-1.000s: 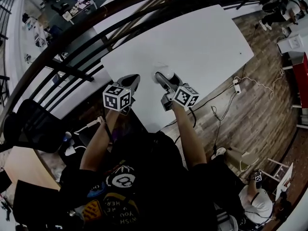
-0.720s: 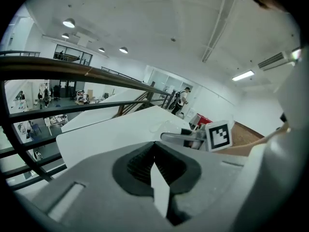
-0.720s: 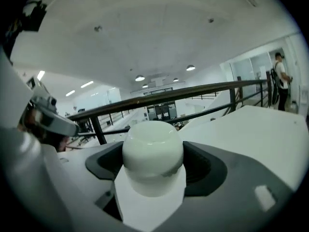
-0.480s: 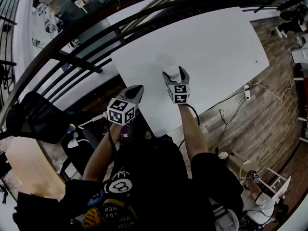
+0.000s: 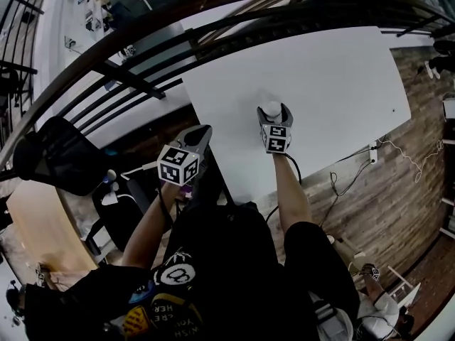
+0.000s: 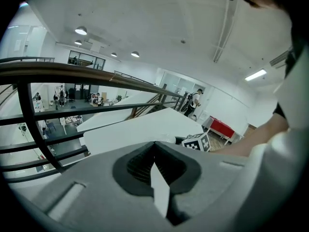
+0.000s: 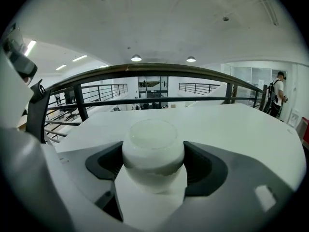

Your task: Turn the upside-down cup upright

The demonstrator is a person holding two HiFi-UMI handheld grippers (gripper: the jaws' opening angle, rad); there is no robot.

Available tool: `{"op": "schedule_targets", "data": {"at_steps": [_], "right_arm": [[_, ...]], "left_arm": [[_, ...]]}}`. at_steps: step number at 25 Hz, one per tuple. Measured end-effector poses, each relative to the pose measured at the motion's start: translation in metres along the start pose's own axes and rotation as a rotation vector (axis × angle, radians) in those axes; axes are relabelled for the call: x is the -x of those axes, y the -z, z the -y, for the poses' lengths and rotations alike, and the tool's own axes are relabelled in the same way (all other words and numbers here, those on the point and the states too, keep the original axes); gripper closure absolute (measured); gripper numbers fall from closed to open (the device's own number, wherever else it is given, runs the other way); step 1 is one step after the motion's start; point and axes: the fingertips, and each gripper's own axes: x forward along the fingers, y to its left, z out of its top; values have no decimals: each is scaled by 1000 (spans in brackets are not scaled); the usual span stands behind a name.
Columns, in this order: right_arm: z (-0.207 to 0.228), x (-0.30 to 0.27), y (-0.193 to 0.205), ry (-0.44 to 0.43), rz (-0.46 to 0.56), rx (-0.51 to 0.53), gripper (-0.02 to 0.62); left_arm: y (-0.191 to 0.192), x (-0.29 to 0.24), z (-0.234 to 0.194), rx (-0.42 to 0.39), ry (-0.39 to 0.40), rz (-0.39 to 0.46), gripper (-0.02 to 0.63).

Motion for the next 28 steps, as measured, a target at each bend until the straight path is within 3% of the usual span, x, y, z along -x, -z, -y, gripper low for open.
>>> {"op": "schedule_targets", "data": {"at_steps": [5, 9, 11, 12, 14, 18, 28], "right_arm": [[-6, 13, 2, -56, -12, -21, 216], [2, 64, -2, -60, 46, -55, 213], [-1, 102, -6, -68, 84, -78, 243], [-4, 125, -9, -74, 97, -90, 314], [-11, 173, -14, -79, 120, -126, 594], [-27, 253, -25, -106, 172, -204, 594], [-68, 358, -48, 35, 274, -259, 594]], "left_arm": [[-1, -1, 8, -6, 13, -1, 601], [-5, -2, 26, -30, 31, 8, 601], [-5, 1, 38, -52, 33, 16, 601], [-5, 4, 43, -62, 28, 23, 601], [-7, 12, 50, -69, 5, 50, 601], [-7, 29, 71, -75, 0, 85, 601], [7, 91, 149, -332, 77, 111, 601]]}}
